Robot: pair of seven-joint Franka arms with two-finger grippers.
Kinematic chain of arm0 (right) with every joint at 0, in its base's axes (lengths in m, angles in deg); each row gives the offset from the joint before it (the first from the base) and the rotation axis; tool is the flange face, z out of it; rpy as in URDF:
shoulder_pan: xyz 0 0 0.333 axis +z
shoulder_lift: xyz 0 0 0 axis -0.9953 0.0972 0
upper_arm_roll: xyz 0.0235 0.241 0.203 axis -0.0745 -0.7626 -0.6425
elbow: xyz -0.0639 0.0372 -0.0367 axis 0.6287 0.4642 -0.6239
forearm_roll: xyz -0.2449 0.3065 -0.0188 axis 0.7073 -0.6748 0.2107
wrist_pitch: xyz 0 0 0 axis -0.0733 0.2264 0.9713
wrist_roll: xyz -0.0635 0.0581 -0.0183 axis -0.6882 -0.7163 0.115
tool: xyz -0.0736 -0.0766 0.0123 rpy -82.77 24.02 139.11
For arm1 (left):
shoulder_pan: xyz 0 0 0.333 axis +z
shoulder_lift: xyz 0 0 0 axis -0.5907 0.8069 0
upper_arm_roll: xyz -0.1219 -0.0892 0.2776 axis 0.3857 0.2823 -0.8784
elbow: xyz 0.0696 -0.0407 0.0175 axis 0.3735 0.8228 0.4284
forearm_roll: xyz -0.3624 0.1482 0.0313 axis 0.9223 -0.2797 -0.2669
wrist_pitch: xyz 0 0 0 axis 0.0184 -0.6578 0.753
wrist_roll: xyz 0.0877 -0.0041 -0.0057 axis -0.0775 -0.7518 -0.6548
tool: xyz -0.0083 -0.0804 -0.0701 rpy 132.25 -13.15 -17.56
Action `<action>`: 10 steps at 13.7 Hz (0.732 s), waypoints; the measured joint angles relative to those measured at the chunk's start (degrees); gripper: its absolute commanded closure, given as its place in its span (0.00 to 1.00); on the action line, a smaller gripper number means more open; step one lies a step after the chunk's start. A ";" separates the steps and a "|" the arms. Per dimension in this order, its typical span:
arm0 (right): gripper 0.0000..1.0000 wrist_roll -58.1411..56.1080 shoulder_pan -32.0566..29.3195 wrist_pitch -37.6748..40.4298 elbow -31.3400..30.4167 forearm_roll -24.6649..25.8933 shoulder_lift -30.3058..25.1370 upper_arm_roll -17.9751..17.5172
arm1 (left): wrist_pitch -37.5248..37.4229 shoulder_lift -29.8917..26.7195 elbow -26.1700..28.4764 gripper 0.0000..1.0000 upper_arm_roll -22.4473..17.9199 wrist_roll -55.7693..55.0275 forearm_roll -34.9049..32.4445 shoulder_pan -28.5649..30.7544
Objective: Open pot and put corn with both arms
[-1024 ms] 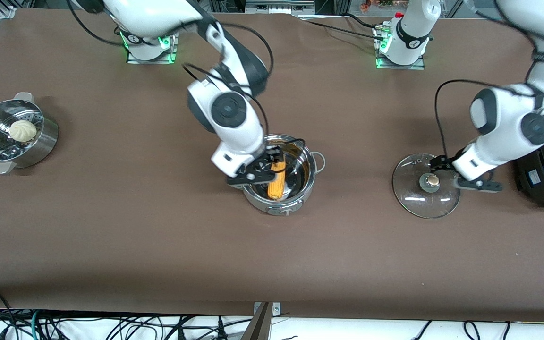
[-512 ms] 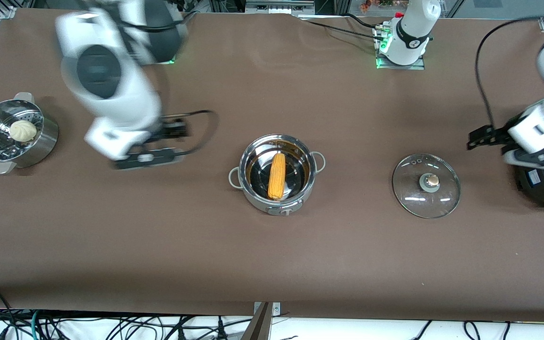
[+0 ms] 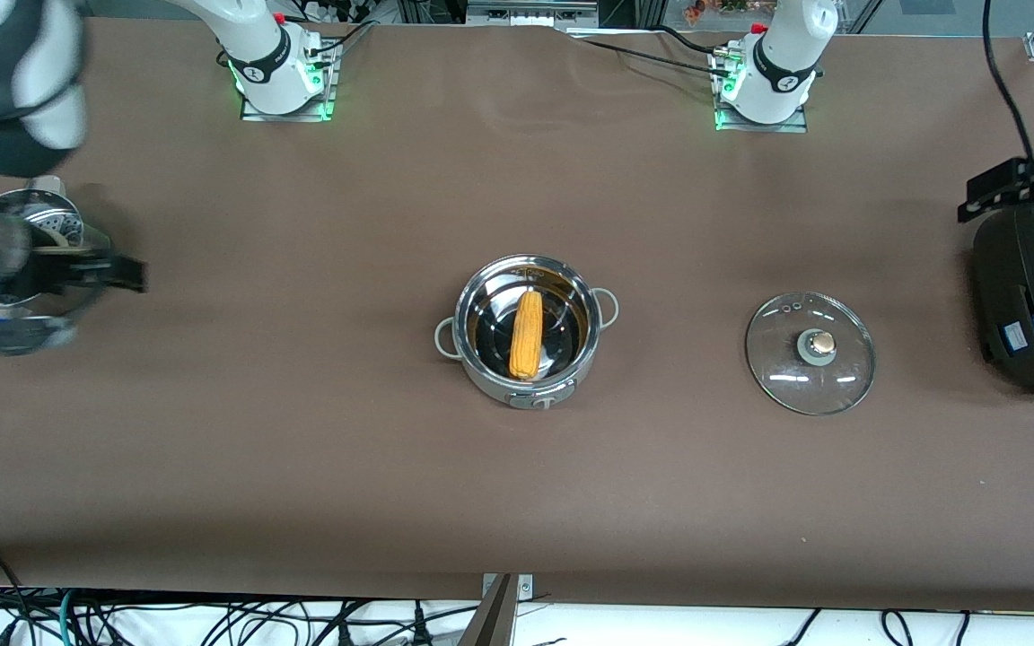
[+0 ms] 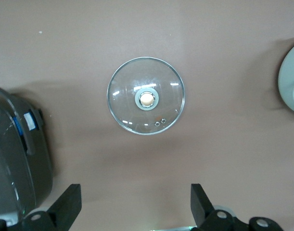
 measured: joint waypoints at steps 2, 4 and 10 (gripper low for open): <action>0.00 1.35 -7.85 -6.98 -7.31 0.06 -5.34 -5.29 | -2.69 -0.01 -2.86 0.00 2.66 -5.92 -0.60 0.41; 0.00 4.37 -15.27 -9.65 -14.46 0.21 -11.13 -12.67 | -3.06 0.05 -3.59 0.00 5.81 -12.45 -1.21 0.41; 0.00 7.51 -25.77 -8.58 -23.60 1.30 -21.56 -30.30 | -3.22 0.60 -3.57 0.00 6.93 -15.28 -2.21 1.03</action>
